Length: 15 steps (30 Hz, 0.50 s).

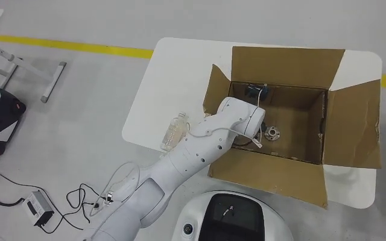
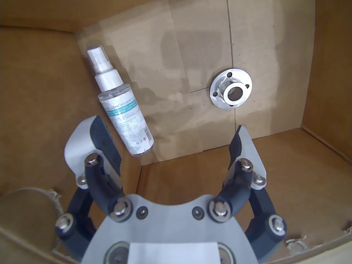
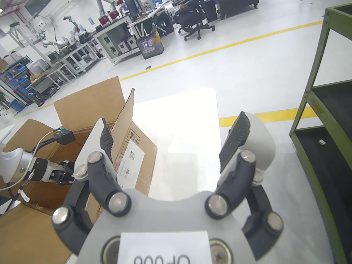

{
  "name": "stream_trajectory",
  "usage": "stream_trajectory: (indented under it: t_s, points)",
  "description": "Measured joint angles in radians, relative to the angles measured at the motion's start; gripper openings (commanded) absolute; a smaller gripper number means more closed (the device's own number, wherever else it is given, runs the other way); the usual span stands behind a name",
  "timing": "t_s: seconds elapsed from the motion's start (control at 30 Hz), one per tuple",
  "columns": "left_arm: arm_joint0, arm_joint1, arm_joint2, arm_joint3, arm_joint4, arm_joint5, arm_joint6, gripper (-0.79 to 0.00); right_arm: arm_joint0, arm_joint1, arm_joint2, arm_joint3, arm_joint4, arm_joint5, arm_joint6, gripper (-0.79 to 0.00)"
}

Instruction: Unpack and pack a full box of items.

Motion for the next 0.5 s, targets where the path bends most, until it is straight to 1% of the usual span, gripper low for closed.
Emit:
stream_trajectory:
  t_s: [0.13, 0.27, 0.5]
  points:
    - [0.016, -0.004, 0.001, 0.010, 0.012, 0.007, 0.028, 0.000, 0.000, 0.000, 0.000, 0.000, 0.000, 0.000, 0.000, 0.000]
    - [0.010, -0.012, 0.022, 0.042, 0.059, 0.032, 0.030, 0.000, 0.000, 0.000, 0.000, 0.000, 0.000, 0.000, 0.000, 0.000]
    - [0.003, -0.030, 0.039, 0.093, 0.075, 0.062, 0.042, 0.000, 0.000, 0.000, 0.000, 0.000, 0.000, 0.000, 0.000, 0.000]
